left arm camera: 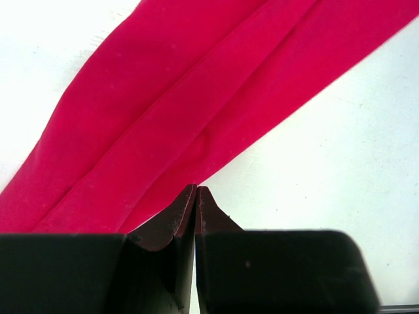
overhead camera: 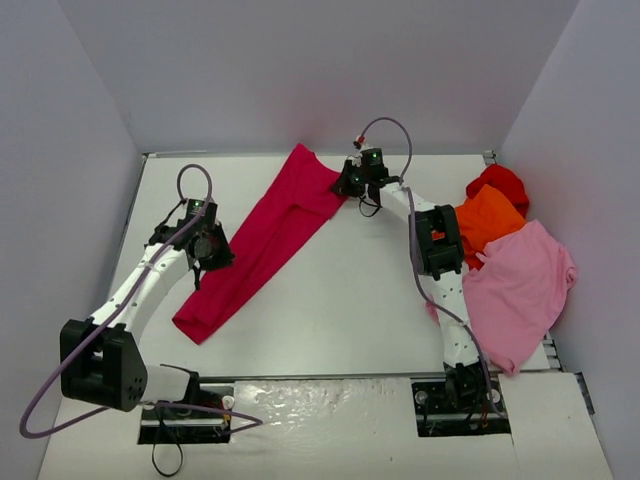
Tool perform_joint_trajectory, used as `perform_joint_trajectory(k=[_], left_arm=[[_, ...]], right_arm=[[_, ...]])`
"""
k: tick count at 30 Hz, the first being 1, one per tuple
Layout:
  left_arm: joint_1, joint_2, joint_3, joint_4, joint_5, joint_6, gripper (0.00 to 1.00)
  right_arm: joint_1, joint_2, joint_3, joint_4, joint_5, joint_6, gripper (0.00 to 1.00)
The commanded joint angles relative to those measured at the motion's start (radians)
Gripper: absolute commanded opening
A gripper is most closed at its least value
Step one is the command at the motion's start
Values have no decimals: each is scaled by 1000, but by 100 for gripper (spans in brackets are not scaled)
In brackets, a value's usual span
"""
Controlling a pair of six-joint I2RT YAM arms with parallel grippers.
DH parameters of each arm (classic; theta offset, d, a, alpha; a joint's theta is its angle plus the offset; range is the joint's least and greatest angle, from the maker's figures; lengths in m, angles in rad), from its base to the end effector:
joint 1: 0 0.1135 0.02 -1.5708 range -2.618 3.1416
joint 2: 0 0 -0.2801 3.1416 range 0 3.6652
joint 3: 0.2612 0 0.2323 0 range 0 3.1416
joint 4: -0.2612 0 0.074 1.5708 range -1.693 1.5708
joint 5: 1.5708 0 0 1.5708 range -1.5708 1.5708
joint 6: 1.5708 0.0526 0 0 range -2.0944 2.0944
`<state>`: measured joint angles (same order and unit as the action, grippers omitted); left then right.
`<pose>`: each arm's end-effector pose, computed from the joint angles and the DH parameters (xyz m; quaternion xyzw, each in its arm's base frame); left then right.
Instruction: Fold and stack the t-shirts
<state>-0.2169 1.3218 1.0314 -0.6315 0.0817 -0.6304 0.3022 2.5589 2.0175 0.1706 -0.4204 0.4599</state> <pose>0.2526 -0.0601 0.2775 -0.1817 0.9295 -0.1662 0.2744 0.5577 0.1963 0.1592 -0.0539 0.8139 0.3652 0.4486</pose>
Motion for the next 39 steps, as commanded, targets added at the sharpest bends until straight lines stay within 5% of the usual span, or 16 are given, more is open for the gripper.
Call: perform_joint_trajectory(k=[1, 4, 6, 11, 15, 19, 31, 39], left_arm=[[-6, -71, 4, 20, -1, 13, 0], [-7, -99, 4, 14, -19, 14, 0], [-9, -126, 5, 8, -32, 15, 0], [-10, -186, -9, 15, -67, 5, 0], [-12, -203, 6, -8, -72, -9, 0], [-12, -237, 20, -37, -100, -32, 0], [-12, -392, 87, -193, -143, -60, 0], [-10, -409, 83, -220, -149, -60, 0]], right_arm=[[-5, 48, -69, 772, -388, 389, 0], [-2, 37, -95, 1147, -445, 699, 0], [6, -69, -191, 1181, -428, 707, 0], [65, -395, -449, 805, -357, 341, 0], [198, -499, -369, 181, -237, 27, 0], [328, -471, -280, -75, -108, -19, 0], [591, -374, -247, -278, 67, 44, 0], [649, -347, -234, -281, 80, 52, 0]])
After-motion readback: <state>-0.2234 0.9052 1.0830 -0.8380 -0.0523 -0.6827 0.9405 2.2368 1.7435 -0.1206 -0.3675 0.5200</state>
